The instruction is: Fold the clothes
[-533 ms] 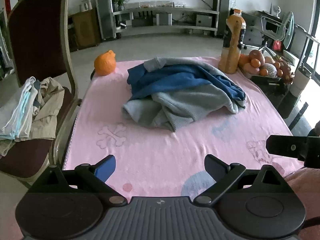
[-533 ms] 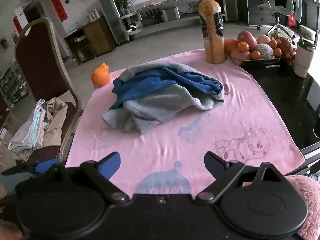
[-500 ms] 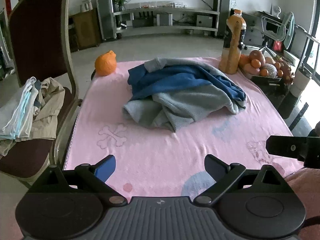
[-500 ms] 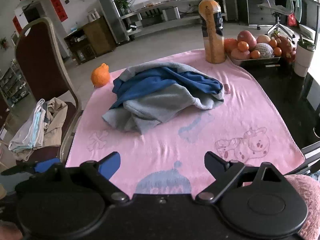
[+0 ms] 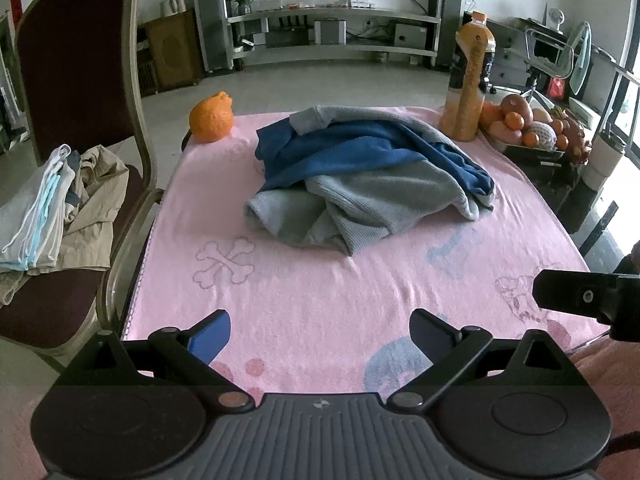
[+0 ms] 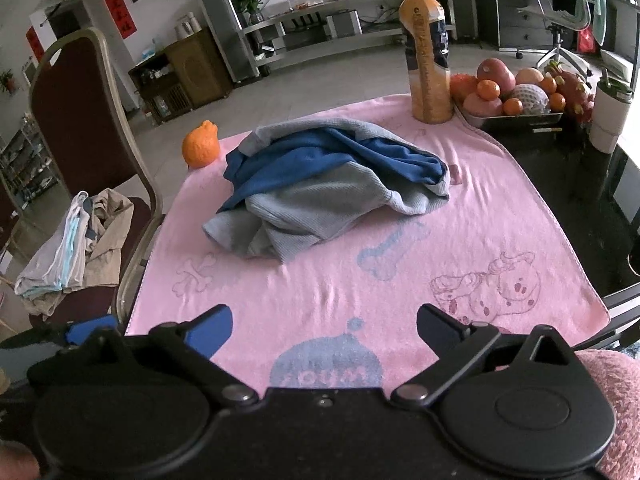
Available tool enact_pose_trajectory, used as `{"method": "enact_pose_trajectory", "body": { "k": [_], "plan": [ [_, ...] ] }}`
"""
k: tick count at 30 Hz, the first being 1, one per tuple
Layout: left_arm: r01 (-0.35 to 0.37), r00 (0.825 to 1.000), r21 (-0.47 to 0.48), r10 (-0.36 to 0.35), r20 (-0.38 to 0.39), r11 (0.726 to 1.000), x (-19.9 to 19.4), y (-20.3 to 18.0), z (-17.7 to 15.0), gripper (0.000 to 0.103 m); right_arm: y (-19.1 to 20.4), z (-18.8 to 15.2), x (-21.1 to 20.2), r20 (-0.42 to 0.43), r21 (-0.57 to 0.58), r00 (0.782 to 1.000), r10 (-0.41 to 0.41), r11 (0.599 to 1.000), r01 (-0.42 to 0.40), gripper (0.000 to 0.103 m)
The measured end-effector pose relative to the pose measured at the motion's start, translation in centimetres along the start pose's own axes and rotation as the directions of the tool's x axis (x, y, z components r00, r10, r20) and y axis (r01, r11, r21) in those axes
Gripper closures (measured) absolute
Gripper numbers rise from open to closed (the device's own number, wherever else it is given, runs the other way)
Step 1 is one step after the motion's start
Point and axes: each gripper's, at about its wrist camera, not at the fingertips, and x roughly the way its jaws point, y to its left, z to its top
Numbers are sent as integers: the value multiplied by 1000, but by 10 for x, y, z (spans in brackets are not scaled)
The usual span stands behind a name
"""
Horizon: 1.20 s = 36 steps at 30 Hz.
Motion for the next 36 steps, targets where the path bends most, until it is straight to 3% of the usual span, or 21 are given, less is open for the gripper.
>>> {"method": "enact_pose_trajectory", "body": {
  "k": [36],
  "plan": [
    [1, 1000, 0, -1, -14, 1000, 0, 2, -1, 4, 1, 0, 4, -19, -5, 999, -29, 1000, 29, 0]
  ]
}}
